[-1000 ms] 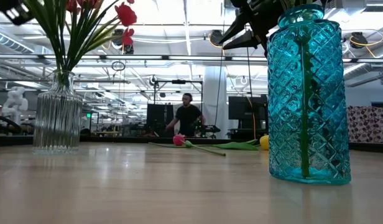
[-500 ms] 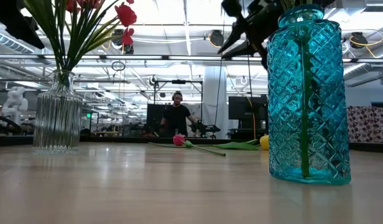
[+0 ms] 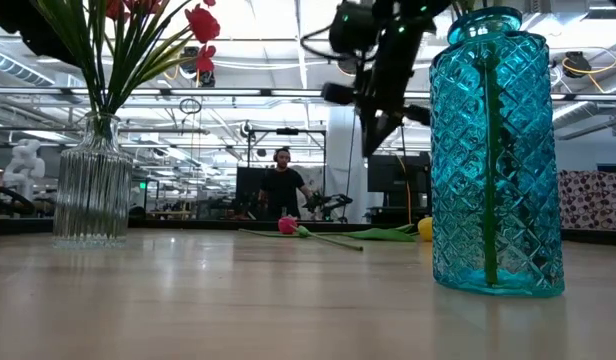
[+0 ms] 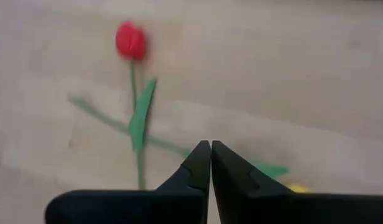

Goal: Sort flowers into vase by color
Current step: Put the yellow tulip into the blue vase

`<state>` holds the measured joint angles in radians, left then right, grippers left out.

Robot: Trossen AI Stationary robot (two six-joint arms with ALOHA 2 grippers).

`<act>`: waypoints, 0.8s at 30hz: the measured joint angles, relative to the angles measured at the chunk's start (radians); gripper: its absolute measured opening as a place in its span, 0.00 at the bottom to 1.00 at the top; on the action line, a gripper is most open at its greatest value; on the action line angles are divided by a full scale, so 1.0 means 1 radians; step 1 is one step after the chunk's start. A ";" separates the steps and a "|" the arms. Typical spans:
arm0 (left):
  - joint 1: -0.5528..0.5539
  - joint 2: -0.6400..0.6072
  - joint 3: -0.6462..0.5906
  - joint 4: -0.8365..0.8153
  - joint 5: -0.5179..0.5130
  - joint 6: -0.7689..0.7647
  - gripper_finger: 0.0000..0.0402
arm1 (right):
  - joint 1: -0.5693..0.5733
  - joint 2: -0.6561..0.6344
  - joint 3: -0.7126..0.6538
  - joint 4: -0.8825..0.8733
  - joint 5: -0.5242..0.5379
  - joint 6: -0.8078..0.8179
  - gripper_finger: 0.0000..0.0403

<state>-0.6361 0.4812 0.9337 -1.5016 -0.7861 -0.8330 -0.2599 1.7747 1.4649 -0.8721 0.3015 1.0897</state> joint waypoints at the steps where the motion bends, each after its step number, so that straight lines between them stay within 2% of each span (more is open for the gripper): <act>1: 0.000 0.000 0.000 0.000 0.002 0.000 0.47 | -0.010 0.016 0.008 0.000 -0.042 -0.013 0.02; 4: 0.000 0.000 0.000 0.000 0.035 0.000 0.47 | -0.038 0.061 0.012 0.005 -0.188 -0.048 0.03; 6: 0.000 0.000 0.000 0.000 0.051 0.000 0.47 | -0.051 0.088 0.012 -0.016 -0.243 -0.060 0.02; 16: 0.000 0.000 0.000 0.000 0.066 -0.001 0.47 | -0.082 0.191 0.001 -0.209 -0.284 -0.101 0.00; 24: 0.000 0.000 0.000 0.000 0.075 -0.053 0.47 | -0.092 0.193 -0.162 -0.173 -0.307 -0.126 0.00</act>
<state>-0.6361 0.4812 0.9337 -1.5015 -0.7109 -0.8856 -0.3516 1.9674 1.3032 -1.0448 -0.0052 0.9634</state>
